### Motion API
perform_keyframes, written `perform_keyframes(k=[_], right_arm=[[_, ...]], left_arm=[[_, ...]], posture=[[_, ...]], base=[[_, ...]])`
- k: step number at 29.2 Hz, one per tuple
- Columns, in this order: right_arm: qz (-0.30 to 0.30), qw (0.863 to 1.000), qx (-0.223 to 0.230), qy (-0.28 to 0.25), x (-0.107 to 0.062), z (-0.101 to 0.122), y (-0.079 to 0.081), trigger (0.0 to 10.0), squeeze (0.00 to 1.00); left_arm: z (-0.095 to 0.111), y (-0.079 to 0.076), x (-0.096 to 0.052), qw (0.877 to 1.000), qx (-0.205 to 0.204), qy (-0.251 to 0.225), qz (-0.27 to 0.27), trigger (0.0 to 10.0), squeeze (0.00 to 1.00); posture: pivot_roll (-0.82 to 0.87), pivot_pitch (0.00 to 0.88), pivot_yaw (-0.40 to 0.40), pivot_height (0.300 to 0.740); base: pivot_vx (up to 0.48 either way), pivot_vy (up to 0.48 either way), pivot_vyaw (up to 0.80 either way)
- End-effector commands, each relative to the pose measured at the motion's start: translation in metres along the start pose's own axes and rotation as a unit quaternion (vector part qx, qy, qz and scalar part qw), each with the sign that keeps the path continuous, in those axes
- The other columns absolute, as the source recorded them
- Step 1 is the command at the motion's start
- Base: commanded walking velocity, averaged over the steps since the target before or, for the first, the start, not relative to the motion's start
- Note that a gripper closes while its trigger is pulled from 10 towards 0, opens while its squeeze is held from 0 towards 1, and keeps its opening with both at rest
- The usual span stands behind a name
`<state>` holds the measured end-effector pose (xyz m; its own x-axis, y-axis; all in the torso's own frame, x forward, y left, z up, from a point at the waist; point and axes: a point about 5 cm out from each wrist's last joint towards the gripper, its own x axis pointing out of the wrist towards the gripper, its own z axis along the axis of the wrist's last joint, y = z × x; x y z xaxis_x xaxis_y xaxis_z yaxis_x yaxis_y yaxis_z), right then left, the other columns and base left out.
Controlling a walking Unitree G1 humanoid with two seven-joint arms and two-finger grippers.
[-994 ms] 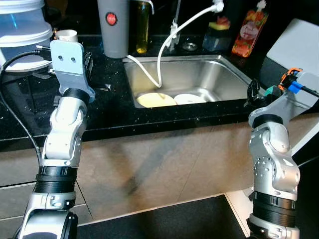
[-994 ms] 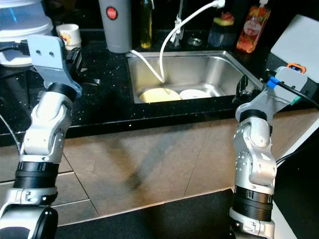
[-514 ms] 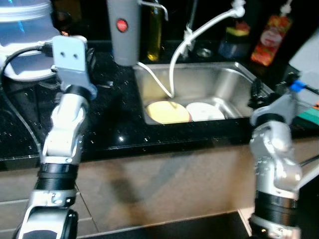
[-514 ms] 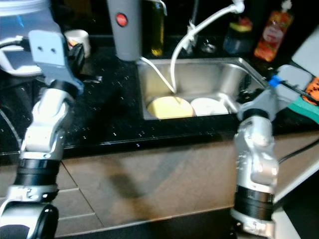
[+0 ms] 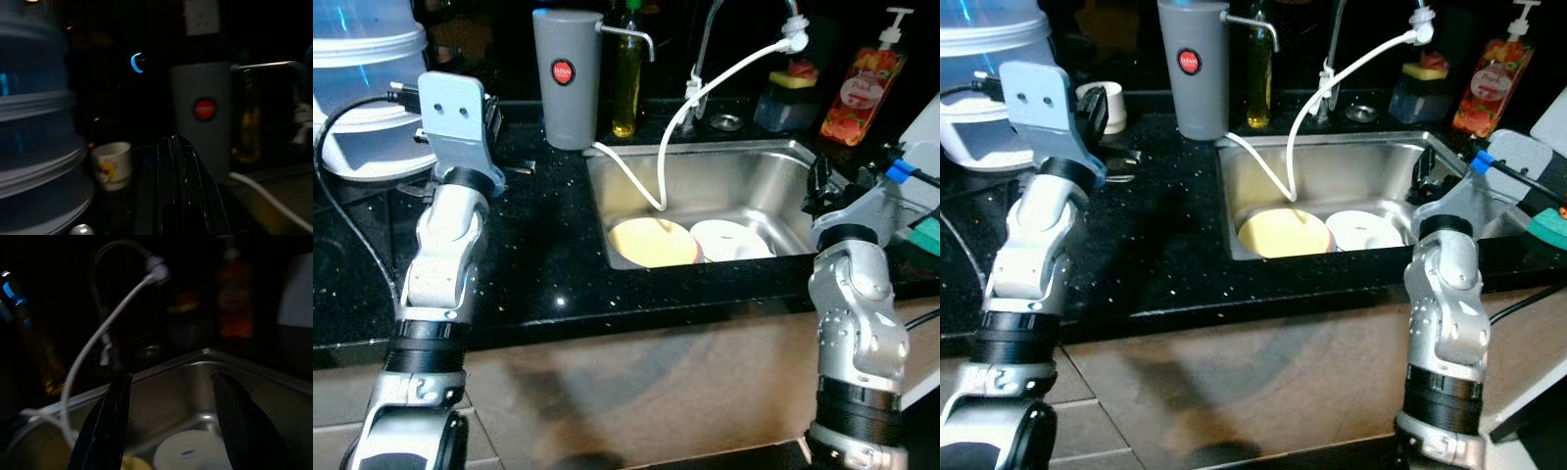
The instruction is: Kitchen organization
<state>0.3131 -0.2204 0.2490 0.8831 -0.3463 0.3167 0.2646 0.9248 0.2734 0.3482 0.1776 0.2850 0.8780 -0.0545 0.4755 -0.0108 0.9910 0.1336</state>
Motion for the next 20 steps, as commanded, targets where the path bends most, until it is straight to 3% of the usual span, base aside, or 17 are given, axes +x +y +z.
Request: perform_keyframes(k=[1,7,9,10,11,12,13,16,18,20], right_arm=[[-0.003,1.0,0.001,-0.002,0.001,0.0,-0.002,10.0,0.0],[-0.003,1.0,0.0,-0.001,0.001,0.001,-0.002,10.0,0.0],[-0.003,1.0,-0.001,-0.001,0.0,0.001,-0.002,10.0,0.0],[-0.003,1.0,-0.001,-0.001,0.0,0.001,-0.002,10.0,0.0],[-0.003,1.0,-0.001,-0.001,0.0,0.001,-0.002,10.0,0.0],[-0.003,1.0,-0.001,-0.001,0.0,0.001,-0.003,10.0,0.0],[-0.003,1.0,-0.001,-0.001,0.0,0.001,-0.003,10.0,0.0],[-0.002,1.0,0.0,0.001,-0.001,-0.001,-0.002,10.0,0.0],[0.008,1.0,0.003,0.003,-0.001,-0.002,0.0,10.0,0.0],[0.013,1.0,0.004,0.004,0.0,-0.002,0.001,10.0,0.0]], left_arm=[[-0.002,0.0,0.0,1.0,0.006,0.007,0.0,10.0,0.0],[-0.004,0.0,0.0,1.0,0.008,0.02,-0.006,10.0,0.0],[-0.012,-0.001,-0.001,0.995,0.051,0.082,-0.029,10.0,0.0],[-0.012,-0.001,-0.001,0.995,0.051,0.082,-0.029,10.0,0.0],[-0.016,-0.001,-0.002,0.99,0.075,0.114,-0.036,10.0,0.0],[-0.019,0.003,-0.003,0.985,0.075,0.151,-0.024,10.0,0.0],[-0.019,0.003,-0.003,0.985,0.075,0.151,-0.024,10.0,0.0],[-0.015,0.02,-0.003,0.977,0.044,0.204,0.03,10.0,0.0],[-0.016,0.036,-0.006,0.97,0.09,0.222,0.034,10.0,0.0],[-0.026,0.046,-0.007,0.964,0.088,0.248,0.04,10.0,0.0]], posture=[[-0.03,0.0,-0.042,0.74],[-0.02,0.0,-0.041,0.74],[-0.02,0.004,-0.039,0.74],[-0.02,0.004,-0.039,0.74],[-0.02,0.004,-0.039,0.74],[-0.01,0.007,-0.039,0.74],[-0.01,0.007,-0.039,0.74],[-0.01,0.011,-0.036,0.74],[0.01,0.019,-0.037,0.74],[0.01,0.019,-0.037,0.74]], base=[[0.0,0.0,0.0],[0.0,0.0,0.0],[0.0,0.0,0.0],[0.0,0.0,0.0],[0.0,0.0,0.0],[0.0,0.0,0.0],[0.0,0.0,0.0],[0.0,0.0,0.0],[0.0,0.0,0.0],[0.0,0.0,0.0]])
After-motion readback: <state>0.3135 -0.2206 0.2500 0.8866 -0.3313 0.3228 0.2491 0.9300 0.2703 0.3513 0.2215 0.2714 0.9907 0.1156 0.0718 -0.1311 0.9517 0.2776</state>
